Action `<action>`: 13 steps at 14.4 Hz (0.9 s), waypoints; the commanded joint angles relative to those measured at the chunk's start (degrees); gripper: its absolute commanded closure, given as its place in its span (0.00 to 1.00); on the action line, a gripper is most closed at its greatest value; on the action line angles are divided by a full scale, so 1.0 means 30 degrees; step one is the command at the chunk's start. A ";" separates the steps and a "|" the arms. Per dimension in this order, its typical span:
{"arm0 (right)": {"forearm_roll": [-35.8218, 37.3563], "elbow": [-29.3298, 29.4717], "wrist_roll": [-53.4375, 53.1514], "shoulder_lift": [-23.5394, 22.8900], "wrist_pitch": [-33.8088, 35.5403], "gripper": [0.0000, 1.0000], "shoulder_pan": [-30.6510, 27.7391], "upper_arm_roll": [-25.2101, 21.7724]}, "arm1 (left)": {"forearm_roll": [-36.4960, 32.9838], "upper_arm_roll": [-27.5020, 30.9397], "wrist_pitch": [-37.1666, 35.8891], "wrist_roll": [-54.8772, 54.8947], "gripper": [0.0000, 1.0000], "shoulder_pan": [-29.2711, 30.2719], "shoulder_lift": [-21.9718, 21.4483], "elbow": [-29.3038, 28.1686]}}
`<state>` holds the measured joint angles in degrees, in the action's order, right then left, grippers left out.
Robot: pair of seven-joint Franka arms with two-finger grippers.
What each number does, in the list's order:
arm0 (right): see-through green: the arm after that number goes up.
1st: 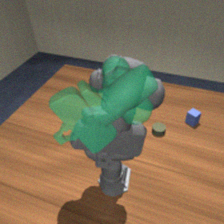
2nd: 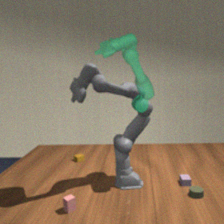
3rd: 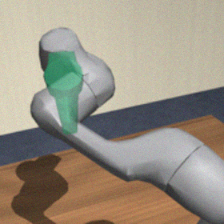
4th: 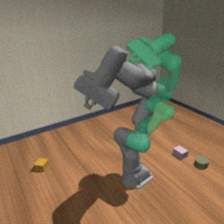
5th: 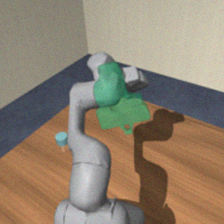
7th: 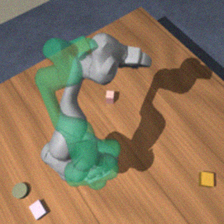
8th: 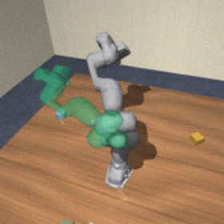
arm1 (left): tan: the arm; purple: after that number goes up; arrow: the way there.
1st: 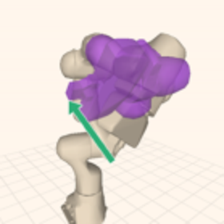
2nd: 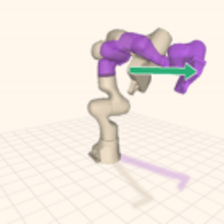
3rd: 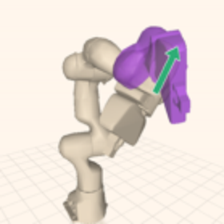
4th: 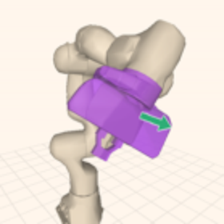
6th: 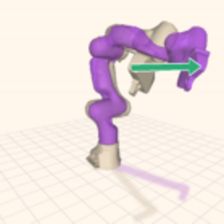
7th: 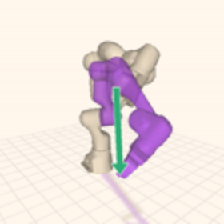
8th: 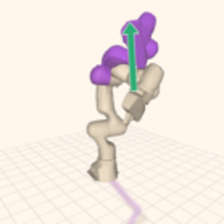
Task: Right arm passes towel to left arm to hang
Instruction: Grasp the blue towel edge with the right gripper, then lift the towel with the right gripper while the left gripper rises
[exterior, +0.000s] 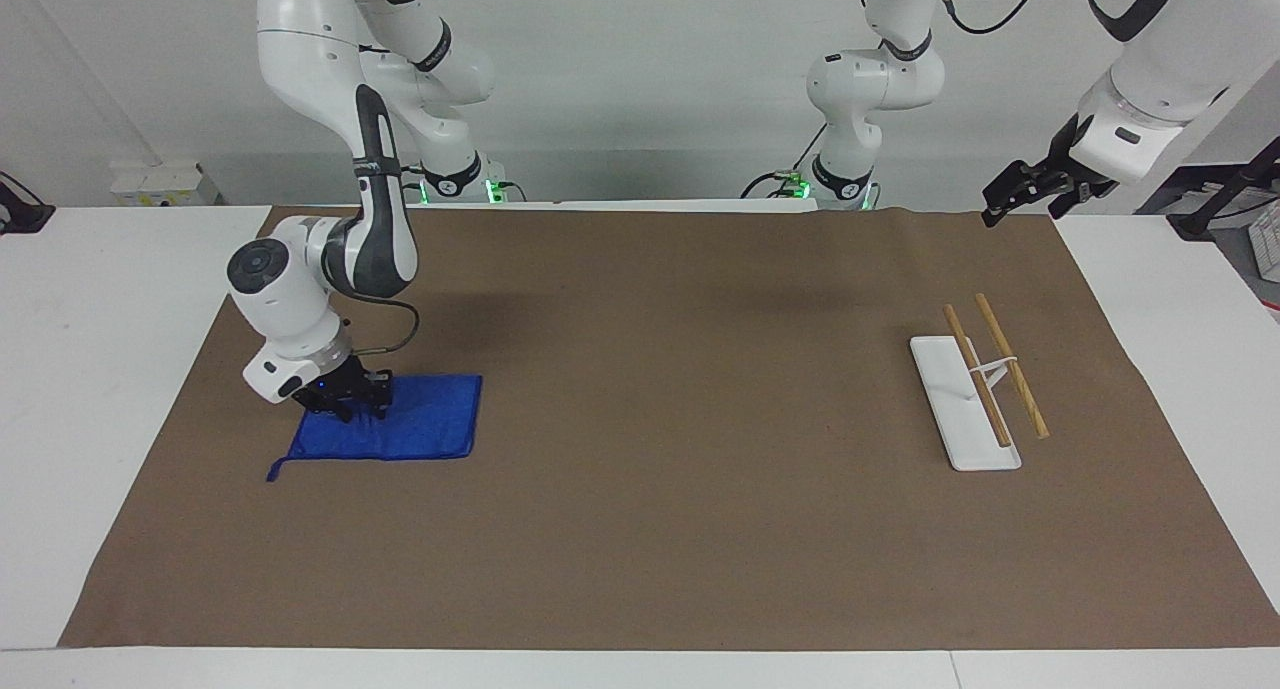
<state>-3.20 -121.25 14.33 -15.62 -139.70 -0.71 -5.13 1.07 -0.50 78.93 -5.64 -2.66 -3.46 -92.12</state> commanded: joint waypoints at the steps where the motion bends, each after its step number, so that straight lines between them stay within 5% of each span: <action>1: -0.0309 -0.0159 0.0644 -0.0273 -0.0193 1.00 -0.0232 0.0127 | -0.0269 0.0078 -0.0118 -0.0083 0.00 -0.0079 -0.0224 -0.0144; 6: -0.2388 0.0688 -0.0667 0.0078 0.1499 1.00 -0.0057 0.0447 | -0.0269 0.0078 -0.0118 -0.0083 0.00 -0.0079 -0.0224 -0.0144; 13: -0.2360 0.3207 -1.1291 0.1280 0.6014 1.00 0.0264 0.4484 | -0.0269 0.0049 -0.0118 -0.0083 0.00 -0.0079 -0.0224 -0.0144</action>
<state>-9.44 -112.77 -11.61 -12.51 -123.62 -0.01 4.86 1.07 -0.50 78.93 -5.64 -2.66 -3.46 -92.12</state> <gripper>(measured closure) 0.938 0.000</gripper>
